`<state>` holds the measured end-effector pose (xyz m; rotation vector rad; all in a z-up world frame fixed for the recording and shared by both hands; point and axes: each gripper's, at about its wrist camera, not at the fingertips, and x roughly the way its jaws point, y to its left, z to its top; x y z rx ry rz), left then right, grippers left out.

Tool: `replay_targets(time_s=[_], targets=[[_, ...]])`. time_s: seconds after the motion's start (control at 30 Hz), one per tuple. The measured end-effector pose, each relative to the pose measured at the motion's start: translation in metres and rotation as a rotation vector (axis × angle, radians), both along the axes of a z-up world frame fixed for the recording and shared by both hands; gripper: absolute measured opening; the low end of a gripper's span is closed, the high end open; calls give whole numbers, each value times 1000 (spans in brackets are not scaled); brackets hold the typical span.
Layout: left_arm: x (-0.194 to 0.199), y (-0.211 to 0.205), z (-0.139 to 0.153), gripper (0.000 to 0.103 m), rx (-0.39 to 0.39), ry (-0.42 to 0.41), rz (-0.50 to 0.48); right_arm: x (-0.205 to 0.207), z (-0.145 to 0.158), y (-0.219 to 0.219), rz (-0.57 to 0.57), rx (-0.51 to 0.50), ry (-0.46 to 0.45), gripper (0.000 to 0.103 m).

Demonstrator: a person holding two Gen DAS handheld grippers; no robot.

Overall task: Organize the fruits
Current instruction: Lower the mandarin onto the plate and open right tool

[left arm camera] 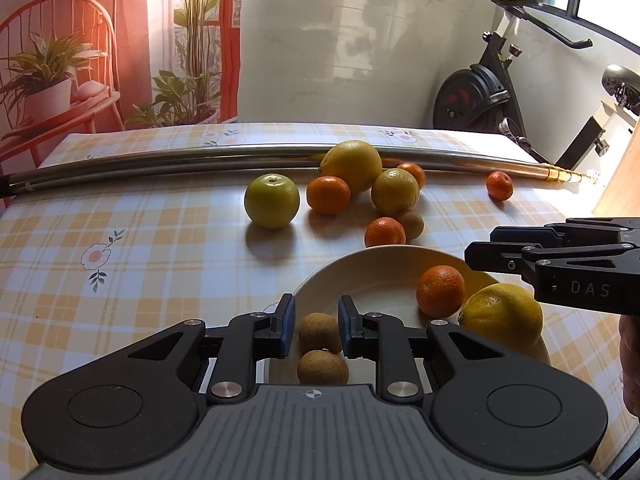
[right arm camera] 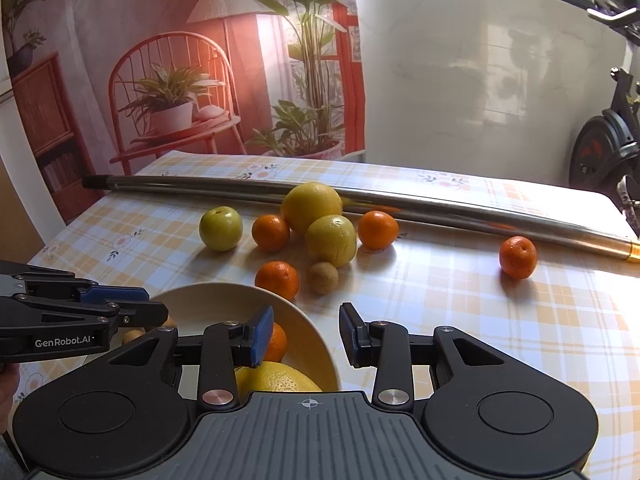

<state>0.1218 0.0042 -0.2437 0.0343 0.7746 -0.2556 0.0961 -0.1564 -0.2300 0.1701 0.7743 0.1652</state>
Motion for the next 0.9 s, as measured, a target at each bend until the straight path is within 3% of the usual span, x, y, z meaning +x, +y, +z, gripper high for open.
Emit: replay_targets(time_s=[0.9], targets=[[-3,0,3,25,-11,-9,13,-5,2,-19,-71,6,-19,33]])
